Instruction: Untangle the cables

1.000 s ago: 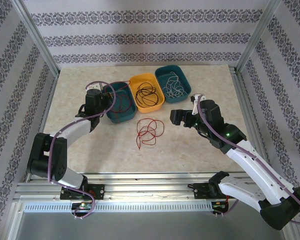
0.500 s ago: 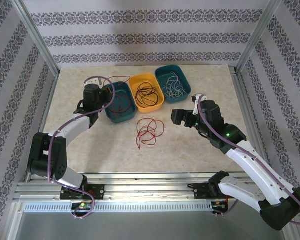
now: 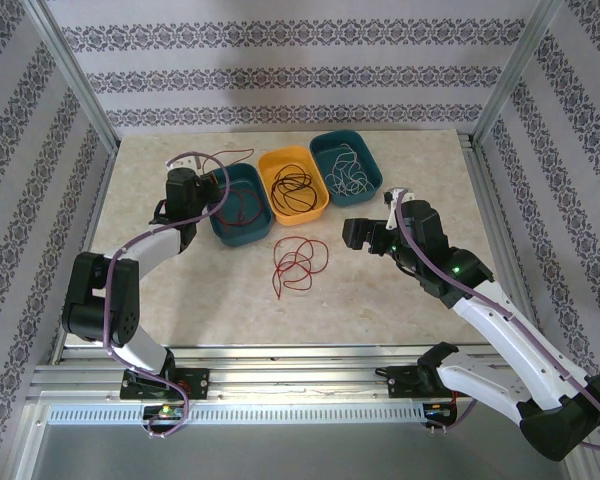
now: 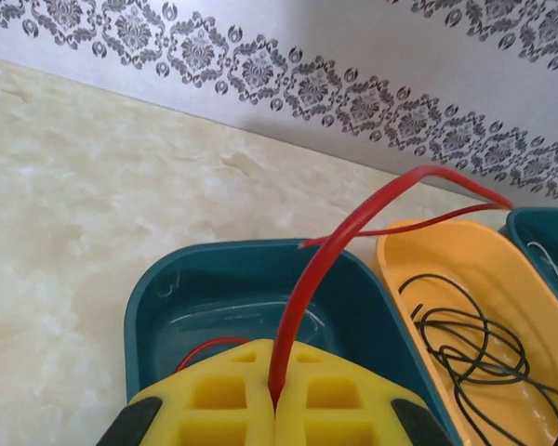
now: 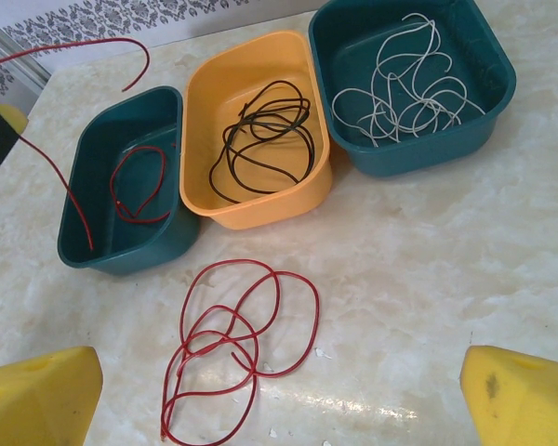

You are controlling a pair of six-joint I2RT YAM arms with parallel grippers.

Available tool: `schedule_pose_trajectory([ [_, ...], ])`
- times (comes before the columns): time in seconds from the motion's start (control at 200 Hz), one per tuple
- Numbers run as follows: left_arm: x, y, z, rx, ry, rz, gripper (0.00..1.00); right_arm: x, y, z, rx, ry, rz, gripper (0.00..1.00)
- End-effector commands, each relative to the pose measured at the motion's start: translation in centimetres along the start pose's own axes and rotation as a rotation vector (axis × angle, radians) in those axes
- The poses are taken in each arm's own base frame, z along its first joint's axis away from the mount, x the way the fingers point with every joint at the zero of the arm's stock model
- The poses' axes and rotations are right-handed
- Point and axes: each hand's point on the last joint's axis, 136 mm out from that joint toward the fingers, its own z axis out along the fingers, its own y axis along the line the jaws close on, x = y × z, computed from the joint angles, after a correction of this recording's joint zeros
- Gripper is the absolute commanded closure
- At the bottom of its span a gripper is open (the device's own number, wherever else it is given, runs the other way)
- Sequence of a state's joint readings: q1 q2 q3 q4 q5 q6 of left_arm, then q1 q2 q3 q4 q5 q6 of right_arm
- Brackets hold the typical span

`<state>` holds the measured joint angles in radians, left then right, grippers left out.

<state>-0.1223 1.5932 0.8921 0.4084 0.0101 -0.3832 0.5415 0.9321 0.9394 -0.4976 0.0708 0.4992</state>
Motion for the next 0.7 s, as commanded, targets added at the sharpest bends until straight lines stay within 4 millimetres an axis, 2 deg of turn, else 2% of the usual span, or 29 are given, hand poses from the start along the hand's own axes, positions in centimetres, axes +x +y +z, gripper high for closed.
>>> schedule_pose_trajectory([
  [0.0, 0.0, 0.8, -0.4, -0.015, -0.017, 0.019, 1.00, 0.0, -0.7, 0.0, 0.029, 0.002, 0.018, 0.01],
  [0.175, 1.4, 1.5, -1.2, -0.052, 0.052, 0.031, 1.00, 0.1, -0.7, 0.1, 0.030, 0.004, 0.022, 0.02],
  [0.38, 2.0, 1.8, -2.5, -0.079, 0.071, 0.024, 1.00, 0.5, -1.0, 0.2, 0.038, 0.007, 0.030, 0.02],
  [0.695, 4.5, 2.0, -2.6, -0.143, 0.208, 0.053, 1.00, 0.7, -1.7, -0.1, 0.065, 0.002, 0.044, 0.02],
])
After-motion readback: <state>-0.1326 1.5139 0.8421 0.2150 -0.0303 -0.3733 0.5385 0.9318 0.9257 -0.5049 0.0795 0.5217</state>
